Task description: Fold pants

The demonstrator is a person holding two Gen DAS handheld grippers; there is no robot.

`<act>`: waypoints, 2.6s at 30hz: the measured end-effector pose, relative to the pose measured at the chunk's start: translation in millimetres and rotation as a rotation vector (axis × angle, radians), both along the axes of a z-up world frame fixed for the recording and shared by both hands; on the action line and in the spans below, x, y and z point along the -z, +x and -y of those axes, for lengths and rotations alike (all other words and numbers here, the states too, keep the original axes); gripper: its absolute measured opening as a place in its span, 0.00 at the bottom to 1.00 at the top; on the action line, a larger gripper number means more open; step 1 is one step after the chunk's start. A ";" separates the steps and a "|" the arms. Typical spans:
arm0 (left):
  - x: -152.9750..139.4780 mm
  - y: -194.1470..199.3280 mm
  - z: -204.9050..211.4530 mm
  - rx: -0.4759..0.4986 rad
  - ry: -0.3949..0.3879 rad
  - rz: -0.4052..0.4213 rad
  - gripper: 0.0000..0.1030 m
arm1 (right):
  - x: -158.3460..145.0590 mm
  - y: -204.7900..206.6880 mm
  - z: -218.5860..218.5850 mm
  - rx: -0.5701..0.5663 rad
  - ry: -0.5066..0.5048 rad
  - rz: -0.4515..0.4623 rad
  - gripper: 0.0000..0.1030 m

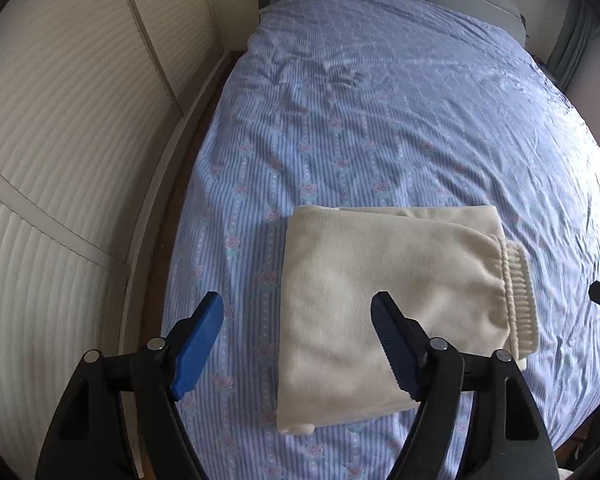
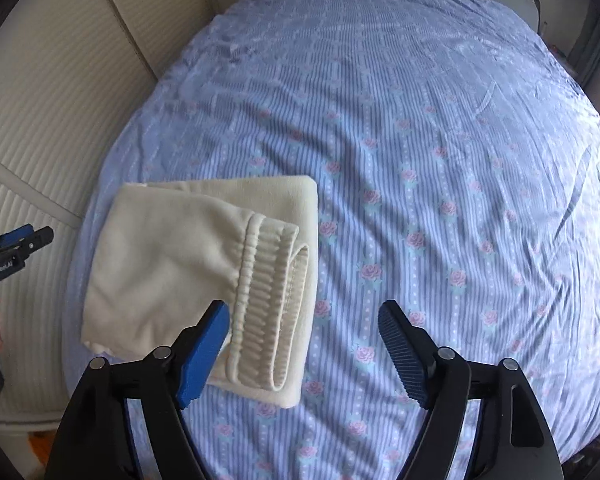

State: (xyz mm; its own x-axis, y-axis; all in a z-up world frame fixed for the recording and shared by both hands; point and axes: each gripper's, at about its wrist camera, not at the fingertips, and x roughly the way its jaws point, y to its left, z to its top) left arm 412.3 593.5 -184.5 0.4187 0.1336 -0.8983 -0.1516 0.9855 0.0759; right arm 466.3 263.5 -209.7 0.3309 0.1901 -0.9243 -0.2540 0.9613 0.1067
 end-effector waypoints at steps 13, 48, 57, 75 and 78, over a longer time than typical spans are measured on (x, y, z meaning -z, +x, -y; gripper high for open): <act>-120.6 -106.1 145.8 0.135 0.036 0.202 0.98 | -109.0 -118.8 79.8 0.016 0.038 0.226 0.91; -210.7 -304.0 592.7 0.162 -0.081 0.393 1.00 | -222.8 -339.3 485.4 0.162 0.081 0.480 0.91; -222.7 -313.1 620.3 0.186 -0.059 0.432 1.00 | -234.2 -364.4 515.3 0.204 0.094 0.505 0.91; -227.9 -317.8 630.9 0.204 -0.064 0.441 1.00 | -241.2 -377.4 534.7 0.227 0.097 0.521 0.91; -228.9 -317.9 632.0 0.207 -0.080 0.438 1.00 | -241.1 -377.5 534.2 0.228 0.097 0.519 0.91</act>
State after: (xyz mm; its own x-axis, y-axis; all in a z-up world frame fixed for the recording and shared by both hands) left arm 94.4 -38.4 44.4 0.7696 -0.0542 -0.6362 0.0472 0.9985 -0.0280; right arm 88.8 -270.7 31.4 0.7793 0.1365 -0.6117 -0.0837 0.9899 0.1142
